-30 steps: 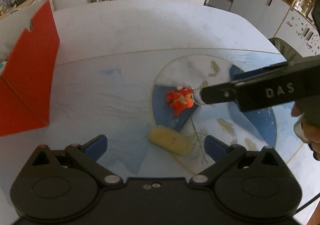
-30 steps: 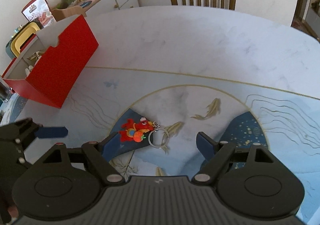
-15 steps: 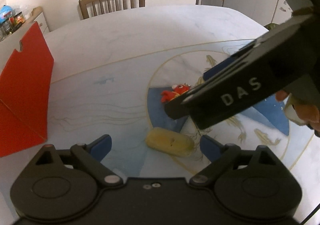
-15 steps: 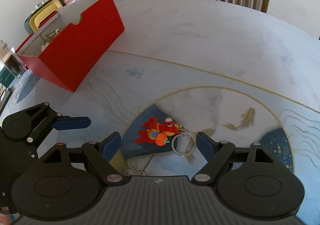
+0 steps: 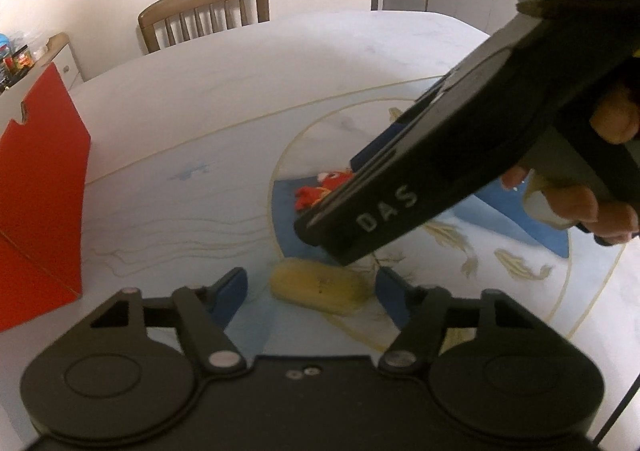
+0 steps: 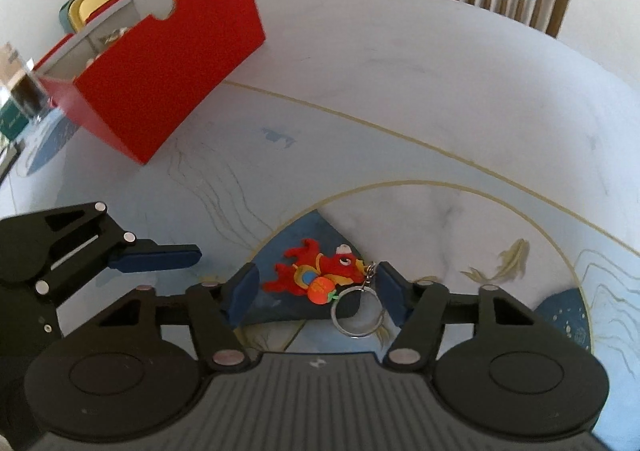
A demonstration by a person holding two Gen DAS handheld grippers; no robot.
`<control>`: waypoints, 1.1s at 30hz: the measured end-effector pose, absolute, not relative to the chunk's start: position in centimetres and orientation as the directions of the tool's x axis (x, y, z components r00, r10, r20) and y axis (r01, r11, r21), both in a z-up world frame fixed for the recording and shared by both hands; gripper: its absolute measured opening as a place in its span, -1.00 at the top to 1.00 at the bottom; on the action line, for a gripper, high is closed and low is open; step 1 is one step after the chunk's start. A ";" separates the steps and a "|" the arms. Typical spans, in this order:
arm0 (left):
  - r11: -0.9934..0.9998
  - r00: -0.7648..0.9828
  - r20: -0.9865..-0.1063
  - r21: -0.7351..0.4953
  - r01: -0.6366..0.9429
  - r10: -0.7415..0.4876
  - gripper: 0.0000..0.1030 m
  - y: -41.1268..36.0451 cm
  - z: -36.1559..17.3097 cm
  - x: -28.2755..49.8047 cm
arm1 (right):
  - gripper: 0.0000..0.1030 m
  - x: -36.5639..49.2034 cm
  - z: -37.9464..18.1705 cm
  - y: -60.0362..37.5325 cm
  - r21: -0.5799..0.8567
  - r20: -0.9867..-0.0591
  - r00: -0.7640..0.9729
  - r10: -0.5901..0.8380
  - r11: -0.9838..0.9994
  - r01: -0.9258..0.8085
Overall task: Organize objects
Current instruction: 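Grasp the yellow sponge with the left tool while the right tool grasps the red plush keychain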
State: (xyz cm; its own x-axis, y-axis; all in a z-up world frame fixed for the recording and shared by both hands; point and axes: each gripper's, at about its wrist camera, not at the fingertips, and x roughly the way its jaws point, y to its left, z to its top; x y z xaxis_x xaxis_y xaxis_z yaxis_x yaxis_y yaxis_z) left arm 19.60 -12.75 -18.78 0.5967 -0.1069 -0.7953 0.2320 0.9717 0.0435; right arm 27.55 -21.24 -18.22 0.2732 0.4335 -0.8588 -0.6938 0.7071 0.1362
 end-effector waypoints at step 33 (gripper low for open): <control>0.988 0.585 -0.797 -0.091 0.122 -0.146 0.02 -9.5 -15.8 19.2 | 0.26 25.9 -15.3 -23.7 0.140 -0.825 0.356 0.438 0.770 -0.623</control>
State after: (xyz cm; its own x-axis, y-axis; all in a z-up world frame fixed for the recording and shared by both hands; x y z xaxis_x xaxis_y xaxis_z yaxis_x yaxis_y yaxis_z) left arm 19.20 -9.48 -15.75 0.5855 -0.1461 -0.7974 0.1223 0.9883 -0.0913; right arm 25.92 -23.71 -15.32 0.3560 0.4385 -0.8252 -0.6228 0.7697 0.1403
